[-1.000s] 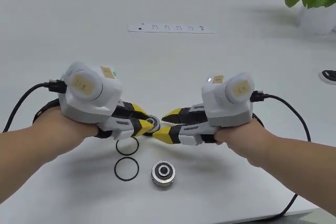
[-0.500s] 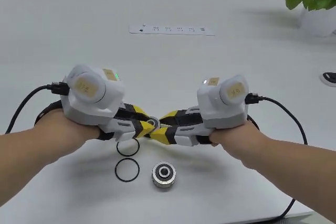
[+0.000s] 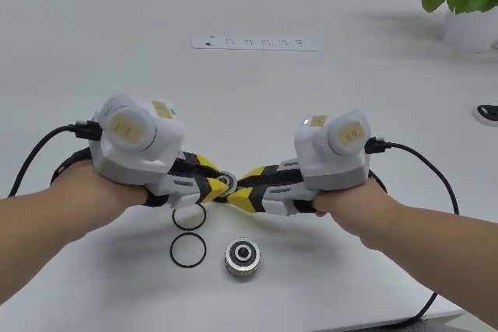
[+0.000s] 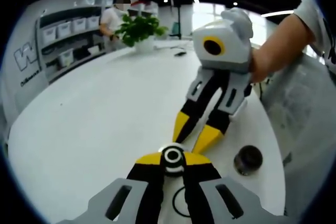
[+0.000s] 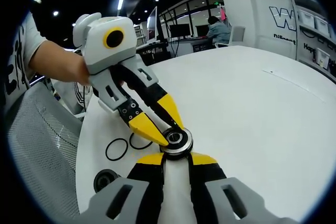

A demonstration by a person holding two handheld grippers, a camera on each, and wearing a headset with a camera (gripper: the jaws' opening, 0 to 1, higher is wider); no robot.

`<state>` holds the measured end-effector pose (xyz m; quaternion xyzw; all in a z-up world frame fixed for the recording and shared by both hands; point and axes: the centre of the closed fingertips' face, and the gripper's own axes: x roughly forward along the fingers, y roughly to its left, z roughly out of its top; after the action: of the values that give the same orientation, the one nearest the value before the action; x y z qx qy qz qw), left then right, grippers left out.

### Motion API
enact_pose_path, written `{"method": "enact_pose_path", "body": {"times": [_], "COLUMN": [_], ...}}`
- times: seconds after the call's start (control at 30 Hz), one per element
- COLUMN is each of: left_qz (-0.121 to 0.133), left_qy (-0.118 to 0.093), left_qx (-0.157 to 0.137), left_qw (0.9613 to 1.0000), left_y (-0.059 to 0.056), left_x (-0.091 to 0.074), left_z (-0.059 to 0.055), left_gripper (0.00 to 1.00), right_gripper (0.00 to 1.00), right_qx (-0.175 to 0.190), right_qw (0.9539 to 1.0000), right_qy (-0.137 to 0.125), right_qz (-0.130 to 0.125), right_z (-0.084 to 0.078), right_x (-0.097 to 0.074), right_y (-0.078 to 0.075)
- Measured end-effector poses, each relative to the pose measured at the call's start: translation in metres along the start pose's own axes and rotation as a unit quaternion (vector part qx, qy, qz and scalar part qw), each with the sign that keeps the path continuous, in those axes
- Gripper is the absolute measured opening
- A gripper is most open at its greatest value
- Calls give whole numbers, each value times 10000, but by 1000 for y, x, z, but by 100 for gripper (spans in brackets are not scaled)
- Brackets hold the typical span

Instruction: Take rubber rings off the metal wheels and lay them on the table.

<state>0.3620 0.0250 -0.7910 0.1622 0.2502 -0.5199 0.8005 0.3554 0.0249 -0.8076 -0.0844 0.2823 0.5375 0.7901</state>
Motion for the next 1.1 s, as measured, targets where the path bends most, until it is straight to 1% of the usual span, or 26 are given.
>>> {"method": "enact_pose_path", "body": {"times": [0.17, 0.77, 1.1], "left_qz": [-6, 10, -9], "left_qy": [0, 46, 24], "left_qx": [-8, 149, 133], "left_qw": [10000, 9999, 9999], "left_y": [0, 0, -1], "left_x": [-1, -2, -2], "left_z": [0, -2, -2], "left_gripper": [14, 14, 13], "right_gripper": [9, 3, 0], "right_qx": [80, 124, 367], "right_qw": [10000, 9999, 9993], "right_qy": [-5, 1, -77], "right_qz": [14, -5, -12], "right_z": [-2, -2, -1], "right_x": [-1, -2, -4], "right_y": [-1, -1, -4]}}
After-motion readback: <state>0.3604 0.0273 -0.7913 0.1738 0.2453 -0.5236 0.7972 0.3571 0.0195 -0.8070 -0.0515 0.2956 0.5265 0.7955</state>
